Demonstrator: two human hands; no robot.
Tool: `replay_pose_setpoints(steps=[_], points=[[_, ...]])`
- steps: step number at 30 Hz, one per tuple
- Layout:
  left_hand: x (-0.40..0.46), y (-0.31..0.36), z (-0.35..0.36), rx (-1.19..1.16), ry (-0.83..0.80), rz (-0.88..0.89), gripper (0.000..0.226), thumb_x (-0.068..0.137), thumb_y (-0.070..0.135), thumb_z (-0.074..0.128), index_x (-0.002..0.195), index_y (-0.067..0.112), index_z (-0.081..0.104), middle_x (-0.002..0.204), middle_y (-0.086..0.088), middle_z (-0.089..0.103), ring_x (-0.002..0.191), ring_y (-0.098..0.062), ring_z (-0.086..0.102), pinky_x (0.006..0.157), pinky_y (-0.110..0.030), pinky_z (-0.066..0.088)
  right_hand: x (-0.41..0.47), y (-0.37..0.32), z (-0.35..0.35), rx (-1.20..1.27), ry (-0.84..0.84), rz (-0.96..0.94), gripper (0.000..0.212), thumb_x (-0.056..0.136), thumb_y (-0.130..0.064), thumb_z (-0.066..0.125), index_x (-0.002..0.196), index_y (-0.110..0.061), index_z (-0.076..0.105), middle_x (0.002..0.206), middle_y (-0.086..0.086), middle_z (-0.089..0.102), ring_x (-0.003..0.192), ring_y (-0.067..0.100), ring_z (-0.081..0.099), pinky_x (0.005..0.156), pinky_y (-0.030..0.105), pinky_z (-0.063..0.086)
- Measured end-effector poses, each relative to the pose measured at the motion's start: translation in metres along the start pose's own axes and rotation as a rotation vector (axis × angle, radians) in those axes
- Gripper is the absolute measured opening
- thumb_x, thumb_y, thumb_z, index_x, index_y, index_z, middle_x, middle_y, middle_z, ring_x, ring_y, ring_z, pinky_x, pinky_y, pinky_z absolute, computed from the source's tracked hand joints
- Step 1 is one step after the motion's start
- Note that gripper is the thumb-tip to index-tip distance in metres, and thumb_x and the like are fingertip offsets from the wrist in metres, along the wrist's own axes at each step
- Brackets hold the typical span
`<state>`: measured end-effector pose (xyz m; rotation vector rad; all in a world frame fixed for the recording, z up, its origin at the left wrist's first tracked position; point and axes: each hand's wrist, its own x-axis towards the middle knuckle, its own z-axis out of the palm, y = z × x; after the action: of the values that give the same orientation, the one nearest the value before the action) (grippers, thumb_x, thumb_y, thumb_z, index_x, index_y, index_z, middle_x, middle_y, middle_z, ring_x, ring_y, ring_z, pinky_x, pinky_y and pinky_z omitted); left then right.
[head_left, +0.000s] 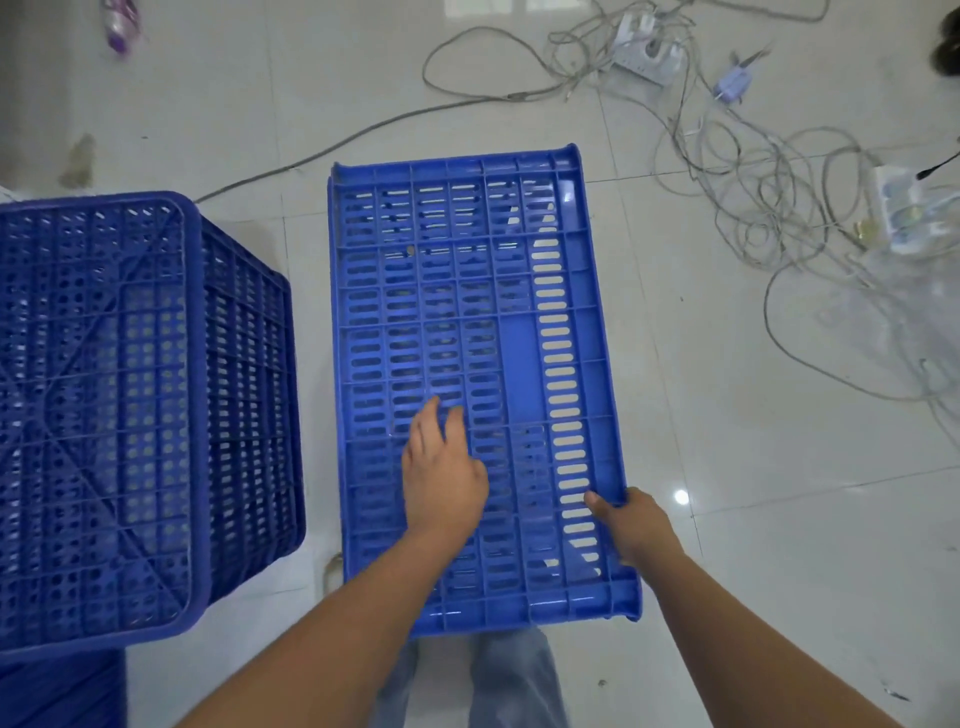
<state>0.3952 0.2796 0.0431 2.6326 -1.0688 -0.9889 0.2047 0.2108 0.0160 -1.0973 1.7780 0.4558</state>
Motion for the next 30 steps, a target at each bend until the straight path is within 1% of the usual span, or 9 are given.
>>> replay_pose_setpoints(steps=[4,7,9,12,14,18,21,26,30], points=[[-0.013,0.057,0.031,-0.043,-0.09,-0.003,0.065,0.095,0.029,0.045,0.151,0.012,0.016,0.162,-0.007,0.001,0.15,-0.023,0.001,0.118,-0.039,0.015,-0.007,0.018,-0.01,-0.051,0.007,-0.087,0.053,0.082,-0.064,0.051,0.106,-0.019,0.064,0.106,0.003,0.07,0.096,0.025,0.066,0.088,0.039,0.052],[-0.018,0.09,0.052,-0.019,-0.147,-0.096,0.084,0.092,0.047,0.047,0.153,0.012,0.002,0.16,-0.014,-0.018,0.148,-0.028,-0.015,0.119,-0.041,0.009,-0.006,0.027,-0.013,0.154,-0.059,-0.121,0.083,0.076,-0.071,0.052,0.112,0.002,0.064,0.115,0.022,0.067,0.107,0.037,0.062,0.097,0.045,0.048],[-0.016,0.108,0.062,-0.013,-0.146,-0.181,0.097,0.087,0.056,0.05,0.153,0.009,-0.003,0.158,-0.018,-0.023,0.147,-0.031,-0.021,0.119,-0.045,0.005,-0.001,0.033,-0.013,0.359,-0.104,-0.095,0.104,0.056,-0.087,0.047,0.112,-0.001,0.067,0.114,0.019,0.069,0.108,0.034,0.063,0.1,0.046,0.046],[-0.012,0.131,0.071,-0.013,-0.161,-0.278,0.112,0.081,0.065,0.054,0.151,0.005,-0.009,0.157,-0.021,-0.022,0.145,-0.037,-0.022,0.118,-0.052,0.004,-0.005,0.036,-0.013,0.571,-0.182,-0.012,0.063,0.089,-0.063,0.039,0.097,-0.01,0.071,0.101,0.009,0.071,0.09,0.021,0.066,0.079,0.032,0.052],[-0.008,0.143,0.076,0.017,-0.156,-0.316,0.119,0.077,0.067,0.056,0.15,0.001,-0.011,0.157,-0.023,-0.02,0.144,-0.042,-0.02,0.117,-0.053,0.01,0.0,0.048,-0.01,0.634,-0.195,0.003,0.057,0.099,-0.049,0.031,0.081,-0.013,0.07,0.088,0.011,0.072,0.082,0.024,0.067,0.071,0.031,0.05],[-0.003,0.149,0.087,0.121,-0.094,-0.332,0.12,0.078,0.059,0.064,0.148,-0.004,-0.011,0.156,-0.03,-0.014,0.143,-0.05,-0.014,0.115,-0.056,0.017,0.005,0.057,-0.009,0.735,-0.23,0.043,0.06,0.099,-0.05,0.03,0.099,-0.008,0.072,0.11,0.019,0.071,0.11,0.035,0.064,0.099,0.044,0.048],[-0.002,0.15,0.094,0.176,-0.073,-0.322,0.118,0.079,0.054,0.065,0.148,-0.005,-0.01,0.156,-0.03,-0.012,0.142,-0.053,-0.011,0.114,-0.057,0.02,0.016,0.063,-0.009,0.741,-0.268,0.045,0.065,0.097,-0.054,0.032,0.115,-0.002,0.066,0.116,0.016,0.068,0.107,0.028,0.063,0.088,0.035,0.049],[0.001,0.149,0.091,0.194,-0.105,-0.288,0.116,0.08,0.051,0.066,0.148,-0.007,-0.009,0.156,-0.03,-0.011,0.143,-0.053,-0.005,0.115,-0.055,0.024,0.024,0.066,-0.008,0.736,-0.304,0.013,0.047,0.097,-0.047,0.041,0.078,-0.012,0.066,0.081,0.006,0.068,0.071,0.019,0.059,0.067,0.027,0.046],[0.004,0.147,0.088,0.204,-0.12,-0.271,0.118,0.079,0.05,0.068,0.147,-0.009,-0.007,0.156,-0.033,-0.009,0.143,-0.052,0.002,0.112,-0.051,0.033,0.019,0.062,-0.007,0.67,-0.316,0.004,0.044,0.096,-0.043,0.044,0.091,-0.007,0.069,0.093,0.014,0.069,0.083,0.024,0.06,0.078,0.034,0.048]])
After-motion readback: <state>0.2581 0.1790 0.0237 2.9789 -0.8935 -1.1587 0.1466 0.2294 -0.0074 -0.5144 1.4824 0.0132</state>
